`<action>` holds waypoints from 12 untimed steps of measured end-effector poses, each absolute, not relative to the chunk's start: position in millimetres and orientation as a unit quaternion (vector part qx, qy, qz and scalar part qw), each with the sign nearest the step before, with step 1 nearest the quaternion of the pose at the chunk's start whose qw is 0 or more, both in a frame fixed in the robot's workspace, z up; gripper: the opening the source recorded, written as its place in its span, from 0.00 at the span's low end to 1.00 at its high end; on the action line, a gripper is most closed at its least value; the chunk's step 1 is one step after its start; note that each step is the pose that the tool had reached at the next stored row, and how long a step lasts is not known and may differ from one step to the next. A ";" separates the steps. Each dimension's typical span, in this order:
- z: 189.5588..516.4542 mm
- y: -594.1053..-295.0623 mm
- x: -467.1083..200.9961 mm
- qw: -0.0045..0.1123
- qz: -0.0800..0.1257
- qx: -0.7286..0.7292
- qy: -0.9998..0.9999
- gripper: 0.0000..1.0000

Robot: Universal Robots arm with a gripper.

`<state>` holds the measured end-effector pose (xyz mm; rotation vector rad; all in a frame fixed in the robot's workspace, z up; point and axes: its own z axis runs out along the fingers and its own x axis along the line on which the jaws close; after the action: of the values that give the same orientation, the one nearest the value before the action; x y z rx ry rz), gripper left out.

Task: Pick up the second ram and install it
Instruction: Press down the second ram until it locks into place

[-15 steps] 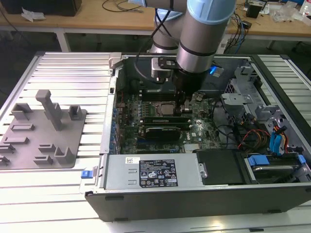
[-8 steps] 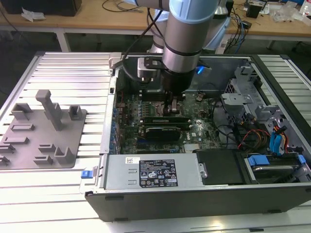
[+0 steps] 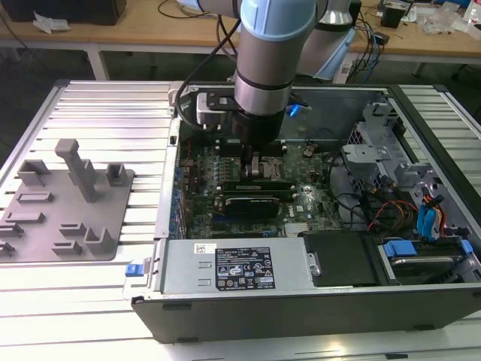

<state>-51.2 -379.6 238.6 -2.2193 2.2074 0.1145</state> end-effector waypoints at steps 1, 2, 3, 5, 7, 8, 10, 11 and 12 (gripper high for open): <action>237.1 -379.1 -51.3 0.004 0.037 -0.711 0.703 0.08; 237.1 -379.1 -51.4 0.004 0.037 -0.711 0.702 0.08; 236.3 -379.0 -51.4 0.005 0.037 -0.711 0.702 0.08; 233.8 -379.2 -51.5 0.004 0.037 -0.711 0.702 0.08; 232.2 -379.1 -51.5 0.004 0.037 -0.711 0.702 0.08; 231.6 -379.1 -51.6 0.004 0.037 -0.711 0.702 0.08; 229.5 -379.2 -51.6 0.004 0.036 -0.711 0.702 0.08; 229.2 -379.2 -51.6 0.004 0.037 -0.711 0.702 0.08; 227.8 -379.1 -51.6 0.004 0.037 -0.711 0.702 0.08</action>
<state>-51.6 -379.1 227.8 -2.2278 2.1997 0.1145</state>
